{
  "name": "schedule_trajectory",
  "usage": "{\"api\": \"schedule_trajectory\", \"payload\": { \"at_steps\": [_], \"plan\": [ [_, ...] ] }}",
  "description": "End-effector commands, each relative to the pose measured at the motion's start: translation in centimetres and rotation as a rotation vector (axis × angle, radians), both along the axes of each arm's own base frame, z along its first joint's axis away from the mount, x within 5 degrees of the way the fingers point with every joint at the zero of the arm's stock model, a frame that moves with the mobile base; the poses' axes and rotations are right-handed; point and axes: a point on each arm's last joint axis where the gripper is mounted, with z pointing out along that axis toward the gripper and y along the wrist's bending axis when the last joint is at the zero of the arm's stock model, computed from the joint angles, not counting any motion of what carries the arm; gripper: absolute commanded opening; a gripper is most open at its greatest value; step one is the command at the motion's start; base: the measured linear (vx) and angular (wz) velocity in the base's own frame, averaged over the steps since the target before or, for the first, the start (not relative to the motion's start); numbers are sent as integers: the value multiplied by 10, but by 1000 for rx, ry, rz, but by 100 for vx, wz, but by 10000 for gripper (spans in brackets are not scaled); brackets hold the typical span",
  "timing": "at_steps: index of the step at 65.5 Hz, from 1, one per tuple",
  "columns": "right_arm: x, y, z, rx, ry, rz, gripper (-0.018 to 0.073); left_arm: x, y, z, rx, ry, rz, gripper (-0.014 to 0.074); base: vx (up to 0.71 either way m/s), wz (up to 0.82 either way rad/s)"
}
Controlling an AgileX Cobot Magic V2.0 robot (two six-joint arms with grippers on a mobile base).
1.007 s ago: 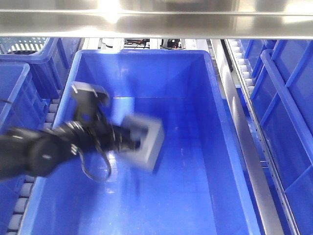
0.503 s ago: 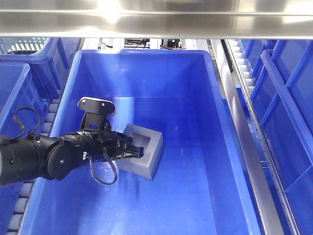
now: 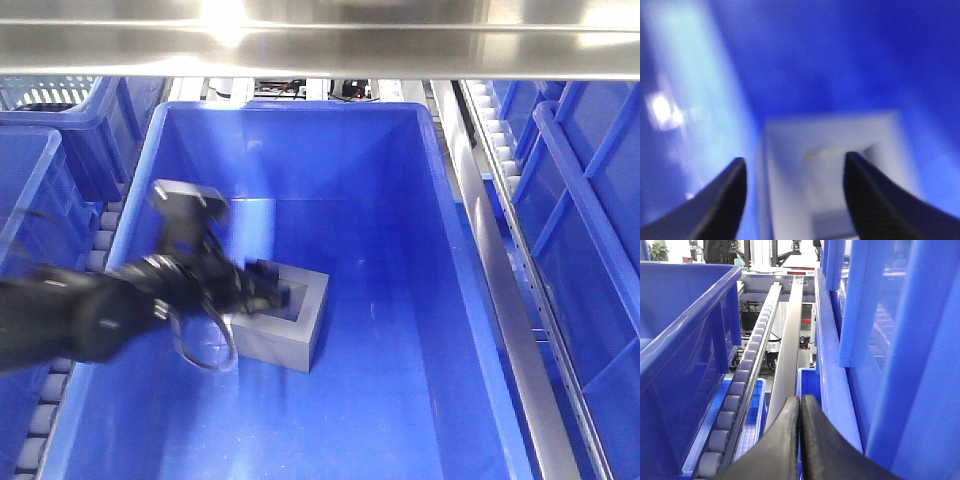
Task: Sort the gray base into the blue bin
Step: 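Open the left gripper to release the block and withdraw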
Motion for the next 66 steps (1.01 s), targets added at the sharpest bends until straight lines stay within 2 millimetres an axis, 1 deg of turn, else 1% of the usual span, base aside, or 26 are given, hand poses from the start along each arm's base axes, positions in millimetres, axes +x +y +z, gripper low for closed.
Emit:
{"api": "schedule_trajectory", "payload": {
  "at_steps": [1, 7, 19, 23, 28, 31, 39, 46, 50, 61, 66],
  "plan": [
    [0, 0, 3, -12, -74, -3, -9, -6, 4, 43, -48, -149, -18, 430, 0, 0],
    [0, 0, 3, -12, -74, -3, -9, -14, 8, 58, -31, -192, -43, 422, 0, 0],
    [0, 0, 3, -12, -74, -3, -9, -36, 20, 82, -28, -192, -58, 405, 0, 0],
    [0, 0, 3, -12, -74, -3, -9, -47, 27, 95, -36, -202, -62, 402, 0, 0],
    [0, 0, 3, -12, -74, -3, -9, -59, 34, 105, -43, -213, -66, 398, 0, 0],
    [0, 0, 3, -12, -74, -3, -9, -70, 41, 110, -55, -236, -66, 398, 0, 0],
    [0, 0, 3, -12, -74, -3, -9, -100, 59, 113, -94, -278, -59, 398, 0, 0],
    [0, 0, 3, -12, -74, -3, -9, -129, 77, 109, -146, -311, -49, 398, 0, 0],
    [0, 0, 3, -12, -74, -3, -9, -151, 90, 111, -177, -363, -48, 398, 0, 0],
    [0, 0, 3, -12, -74, -3, -9, -204, 123, 107, -252, -501, -50, 398, 0, 0],
    [0, 0, 3, -12, -74, -3, -9, -221, 133, 100, -271, -549, -51, 398, 0, 0]
  ]
}}
